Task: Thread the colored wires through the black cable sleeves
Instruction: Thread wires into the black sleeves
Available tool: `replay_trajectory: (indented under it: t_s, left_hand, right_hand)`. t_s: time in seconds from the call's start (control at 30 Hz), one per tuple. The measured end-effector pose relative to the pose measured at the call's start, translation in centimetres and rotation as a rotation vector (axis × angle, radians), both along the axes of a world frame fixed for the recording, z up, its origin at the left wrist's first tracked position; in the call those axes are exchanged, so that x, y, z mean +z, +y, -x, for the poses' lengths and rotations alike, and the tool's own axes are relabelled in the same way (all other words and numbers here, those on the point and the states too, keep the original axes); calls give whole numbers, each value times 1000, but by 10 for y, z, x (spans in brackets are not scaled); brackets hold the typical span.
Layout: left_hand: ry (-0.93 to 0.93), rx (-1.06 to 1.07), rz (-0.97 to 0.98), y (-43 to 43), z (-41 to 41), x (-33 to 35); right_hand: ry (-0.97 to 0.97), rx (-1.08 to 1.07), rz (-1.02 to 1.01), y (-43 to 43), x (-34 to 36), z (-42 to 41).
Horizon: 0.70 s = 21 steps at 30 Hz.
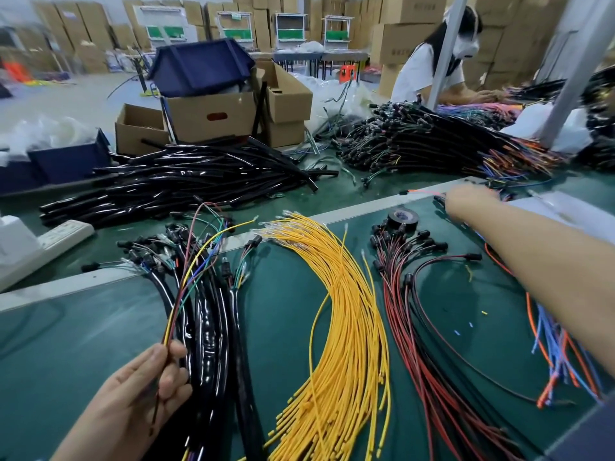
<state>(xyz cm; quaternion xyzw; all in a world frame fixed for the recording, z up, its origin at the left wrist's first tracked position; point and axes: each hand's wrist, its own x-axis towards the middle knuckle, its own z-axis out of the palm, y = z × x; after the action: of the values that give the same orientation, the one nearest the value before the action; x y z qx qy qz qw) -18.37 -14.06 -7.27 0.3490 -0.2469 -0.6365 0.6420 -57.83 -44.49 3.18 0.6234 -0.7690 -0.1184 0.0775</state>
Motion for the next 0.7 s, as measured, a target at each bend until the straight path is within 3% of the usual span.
replay_trajectory:
  t_s: [0.03,0.13,0.3,0.33,0.43,0.5,0.6,0.7]
  left_hand:
    - [49,-34,-4,0,6,-9]
    - [-97,172,-62,2,13,-7]
    - [-77,131,-100,3,21,2]
    - [-81,122,-100,3,24,5]
    - [-122,105,-121,5,29,13]
    - [-146,88,-153,6,29,17]
    - [-134,57,-179,8,29,20]
    - [-87,17,-176,7,28,20]
  right_hand:
    - [-10,30,119,-2,12,-5]
    - [-144,150,474,-5,59,-26]
    - [-454,382,939,14,131,-66]
    - [-639,404,915,19,139,-75]
    - [-1400,446,595,55,143,-119]
    - [-1733,507,431,92,130,-154]
    - [-1958,540,-11,142,96,-202]
    - [-1977,531,-332,164,66,-232]
